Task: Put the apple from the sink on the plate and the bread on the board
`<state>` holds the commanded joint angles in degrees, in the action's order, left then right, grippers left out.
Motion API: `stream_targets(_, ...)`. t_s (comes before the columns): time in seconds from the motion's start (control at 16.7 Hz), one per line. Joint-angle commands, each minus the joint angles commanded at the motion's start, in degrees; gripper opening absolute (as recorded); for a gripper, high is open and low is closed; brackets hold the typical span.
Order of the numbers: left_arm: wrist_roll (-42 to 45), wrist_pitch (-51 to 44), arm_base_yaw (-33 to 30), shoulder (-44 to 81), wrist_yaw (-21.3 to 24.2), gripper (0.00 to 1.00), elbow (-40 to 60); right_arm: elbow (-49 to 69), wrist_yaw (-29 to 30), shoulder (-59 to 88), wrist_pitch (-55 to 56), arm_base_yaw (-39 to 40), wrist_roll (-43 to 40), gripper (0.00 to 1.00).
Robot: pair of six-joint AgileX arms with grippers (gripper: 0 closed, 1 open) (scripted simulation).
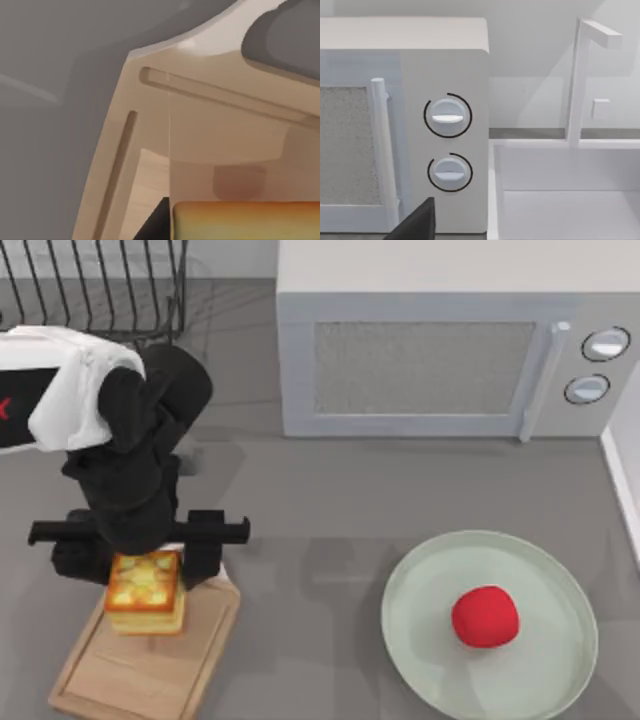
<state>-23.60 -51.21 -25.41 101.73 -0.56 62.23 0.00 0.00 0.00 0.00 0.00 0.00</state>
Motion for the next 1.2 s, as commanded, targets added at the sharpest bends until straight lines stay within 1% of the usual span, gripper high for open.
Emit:
stream_targets(0.18,-0.1,2.4,-0.1,0.5,0.0,0.00,-1.7,0.0,0.0,0.0,0.0,0.0,0.0,1.00)
stream_targets(0.42,-0.1,2.7,-0.2,0.7,0.0,0.00,-2.0,0.0,0.0,0.0,0.0,0.0,0.0,1.00)
stream_targets(1.2,-0.1,2.7,-0.2,0.7,0.0,0.98,-2.0,0.0,0.0,0.0,0.0,0.0,0.0,1.00)
